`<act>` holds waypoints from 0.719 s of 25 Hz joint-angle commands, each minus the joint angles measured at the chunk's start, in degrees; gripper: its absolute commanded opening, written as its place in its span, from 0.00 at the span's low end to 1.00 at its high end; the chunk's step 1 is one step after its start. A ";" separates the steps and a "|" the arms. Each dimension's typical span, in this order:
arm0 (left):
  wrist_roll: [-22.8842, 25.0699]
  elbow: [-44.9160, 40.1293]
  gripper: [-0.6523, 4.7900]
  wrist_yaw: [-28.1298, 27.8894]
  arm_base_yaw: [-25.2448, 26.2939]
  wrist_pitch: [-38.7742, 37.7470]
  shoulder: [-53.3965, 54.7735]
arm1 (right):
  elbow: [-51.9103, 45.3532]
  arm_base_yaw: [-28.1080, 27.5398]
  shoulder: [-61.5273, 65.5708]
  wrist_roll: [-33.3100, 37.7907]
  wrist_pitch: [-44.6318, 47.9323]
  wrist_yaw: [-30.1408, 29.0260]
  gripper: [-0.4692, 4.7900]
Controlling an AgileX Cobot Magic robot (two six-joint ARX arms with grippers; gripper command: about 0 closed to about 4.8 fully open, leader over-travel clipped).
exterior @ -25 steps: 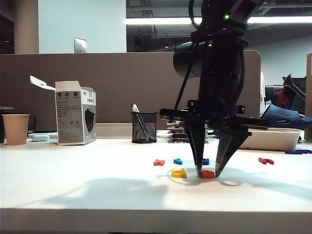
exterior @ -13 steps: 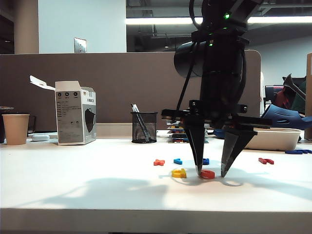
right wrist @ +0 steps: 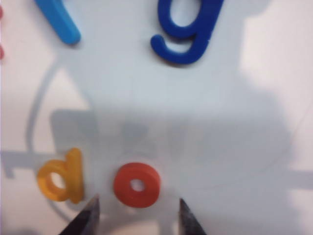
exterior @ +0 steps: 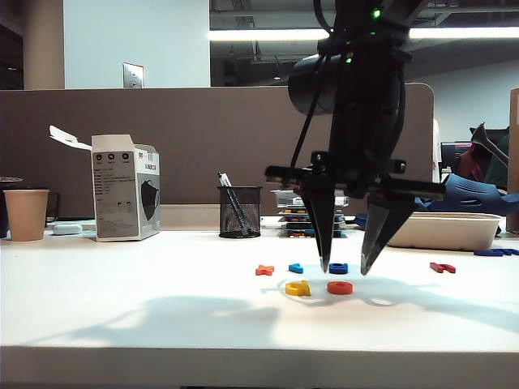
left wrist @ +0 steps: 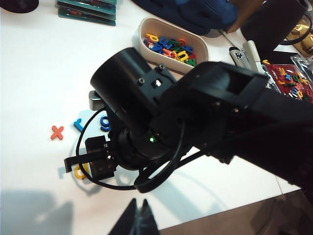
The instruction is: Select the appropriate letters from the row of letter magnets placed on the table to arrange into the word "dog".
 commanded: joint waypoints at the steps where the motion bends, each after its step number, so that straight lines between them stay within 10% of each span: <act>1: 0.24 0.31 0.12 -0.33 0.00 0.55 -0.13 | 0.35 0.00 -0.50 -0.17 -0.28 0.48 0.47; 18: 0.24 0.31 0.12 -0.33 0.00 0.55 -0.13 | 2.89 -4.33 0.02 -1.51 7.65 3.72 0.47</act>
